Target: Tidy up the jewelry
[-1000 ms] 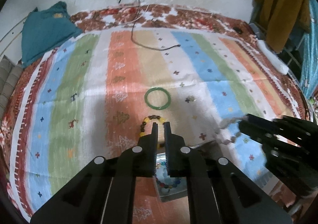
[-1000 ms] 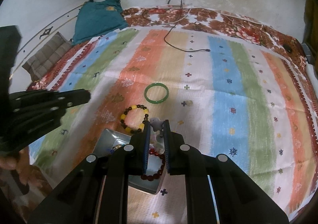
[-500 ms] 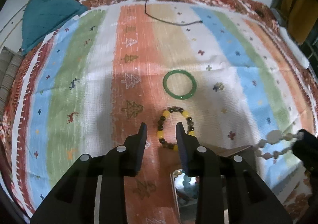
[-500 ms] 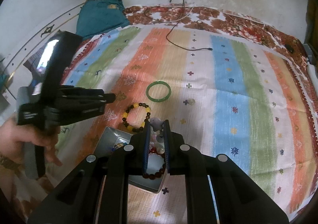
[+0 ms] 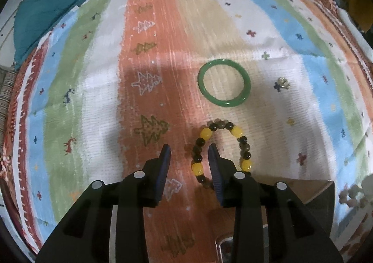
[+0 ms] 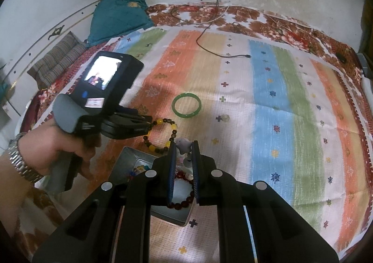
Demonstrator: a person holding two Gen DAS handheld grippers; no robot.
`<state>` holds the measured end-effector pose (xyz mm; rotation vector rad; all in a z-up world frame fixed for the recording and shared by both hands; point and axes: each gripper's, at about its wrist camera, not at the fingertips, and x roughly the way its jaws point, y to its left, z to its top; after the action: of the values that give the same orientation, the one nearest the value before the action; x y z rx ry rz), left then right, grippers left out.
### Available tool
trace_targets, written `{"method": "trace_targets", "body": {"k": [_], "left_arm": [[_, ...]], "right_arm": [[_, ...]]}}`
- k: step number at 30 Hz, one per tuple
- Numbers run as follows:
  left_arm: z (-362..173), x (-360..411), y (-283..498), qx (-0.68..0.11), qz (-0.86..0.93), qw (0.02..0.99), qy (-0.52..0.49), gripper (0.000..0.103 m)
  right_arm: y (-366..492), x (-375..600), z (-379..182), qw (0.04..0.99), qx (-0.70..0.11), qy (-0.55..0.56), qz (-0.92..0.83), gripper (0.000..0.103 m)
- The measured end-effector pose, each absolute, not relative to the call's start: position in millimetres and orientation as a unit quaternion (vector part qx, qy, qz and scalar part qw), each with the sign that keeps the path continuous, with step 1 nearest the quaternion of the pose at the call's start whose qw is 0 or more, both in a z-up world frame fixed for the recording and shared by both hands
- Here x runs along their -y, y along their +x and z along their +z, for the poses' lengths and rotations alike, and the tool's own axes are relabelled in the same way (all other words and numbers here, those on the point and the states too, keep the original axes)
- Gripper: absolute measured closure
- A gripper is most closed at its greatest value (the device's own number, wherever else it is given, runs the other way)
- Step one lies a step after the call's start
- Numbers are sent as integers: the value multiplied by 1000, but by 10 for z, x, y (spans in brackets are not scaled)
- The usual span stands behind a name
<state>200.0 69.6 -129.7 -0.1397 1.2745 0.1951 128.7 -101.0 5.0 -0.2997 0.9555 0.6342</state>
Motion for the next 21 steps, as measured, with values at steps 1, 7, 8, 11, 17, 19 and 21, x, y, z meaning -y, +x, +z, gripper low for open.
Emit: {"method": "trace_targets", "body": {"k": [1,7,8,11,17,19,21], "left_arm": [[-1332,-705,2019,-598,89,794,-67,69],[-1504,-704,2092,-619,79,779,-68,70],[-1541,-706,2099,-623,76,775,-70,70],[-1605,-694,2103,-629,72,771,-61,70],[-1636,-602,2078,-630,66,773,-36,94],[-1602,-589,2061,-628,67,774,-37,94],[-1491,-549,2025,-616,67,784,-39,94]], "right_arm": [[1288,1010,49,829,-451,-142,299,89],[1292,1003,31,827,-454,-143,300,89],[1293,1004,35,826,-454,-143,300,89],[1293,1001,31,825,-456,-144,301,89],[1302,990,10,824,-458,-145,301,89],[1305,989,8,823,-459,-145,301,89],[1308,988,9,824,-459,-144,300,89]]}}
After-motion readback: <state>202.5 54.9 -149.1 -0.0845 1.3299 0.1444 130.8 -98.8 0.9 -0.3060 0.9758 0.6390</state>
